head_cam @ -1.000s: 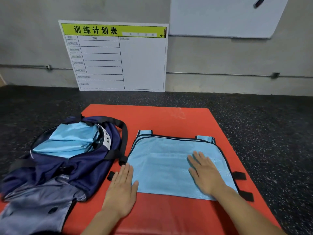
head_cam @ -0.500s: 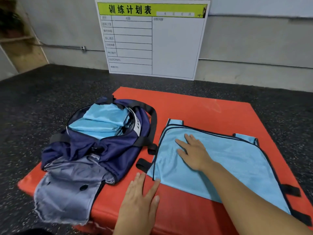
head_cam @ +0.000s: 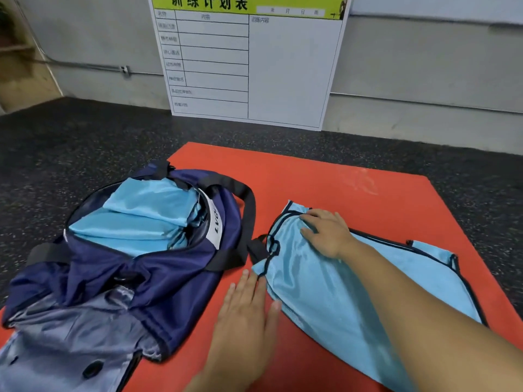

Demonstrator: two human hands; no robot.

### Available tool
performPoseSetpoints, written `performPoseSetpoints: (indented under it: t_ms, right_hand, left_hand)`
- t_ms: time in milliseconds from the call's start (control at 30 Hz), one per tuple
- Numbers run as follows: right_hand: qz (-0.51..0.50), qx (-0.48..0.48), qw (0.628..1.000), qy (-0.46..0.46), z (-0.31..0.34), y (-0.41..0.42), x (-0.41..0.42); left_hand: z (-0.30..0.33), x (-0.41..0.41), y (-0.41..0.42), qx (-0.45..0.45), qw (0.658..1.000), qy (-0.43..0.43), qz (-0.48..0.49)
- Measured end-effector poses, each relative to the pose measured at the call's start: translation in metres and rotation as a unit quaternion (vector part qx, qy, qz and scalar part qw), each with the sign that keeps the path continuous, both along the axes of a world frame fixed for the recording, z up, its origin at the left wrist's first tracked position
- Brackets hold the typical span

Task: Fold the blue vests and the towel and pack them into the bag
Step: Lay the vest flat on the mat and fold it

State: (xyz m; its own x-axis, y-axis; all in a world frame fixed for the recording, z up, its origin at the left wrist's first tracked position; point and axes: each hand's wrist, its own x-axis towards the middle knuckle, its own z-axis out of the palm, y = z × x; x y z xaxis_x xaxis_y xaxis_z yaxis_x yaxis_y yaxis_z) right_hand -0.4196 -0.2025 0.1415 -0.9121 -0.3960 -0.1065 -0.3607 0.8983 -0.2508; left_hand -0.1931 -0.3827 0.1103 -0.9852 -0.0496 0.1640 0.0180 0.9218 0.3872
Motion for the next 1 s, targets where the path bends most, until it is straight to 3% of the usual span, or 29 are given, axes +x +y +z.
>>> performPoseSetpoints:
  t_ms: [300, 500, 633, 767, 1000]
  right_hand:
    - [-0.193, 0.044, 0.979, 0.046, -0.012, 0.097, -0.040]
    - [-0.257, 0.026, 0.965, 0.040, -0.009, 0.161, -0.041]
    - [-0.209, -0.013, 0.977, 0.043, -0.014, 0.197, -0.007]
    - [-0.150, 0.022, 0.988, 0.026, -0.026, 0.221, 0.052]
    - [-0.195, -0.005, 0.979, 0.051, -0.033, 0.251, 0.146]
  left_hand:
    - [0.015, -0.151, 0.014, 0.040, 0.996, -0.081, 0.022]
    - [0.013, -0.211, 0.027, -0.028, 0.995, -0.091, -0.010]
    - [0.001, -0.175, 0.044, -0.040, 0.996, -0.054, -0.052]
    - [-0.009, -0.117, 0.063, -0.033, 0.987, -0.013, -0.154]
    - [-0.022, -0.029, 0.080, -0.105, 0.946, 0.036, -0.305]
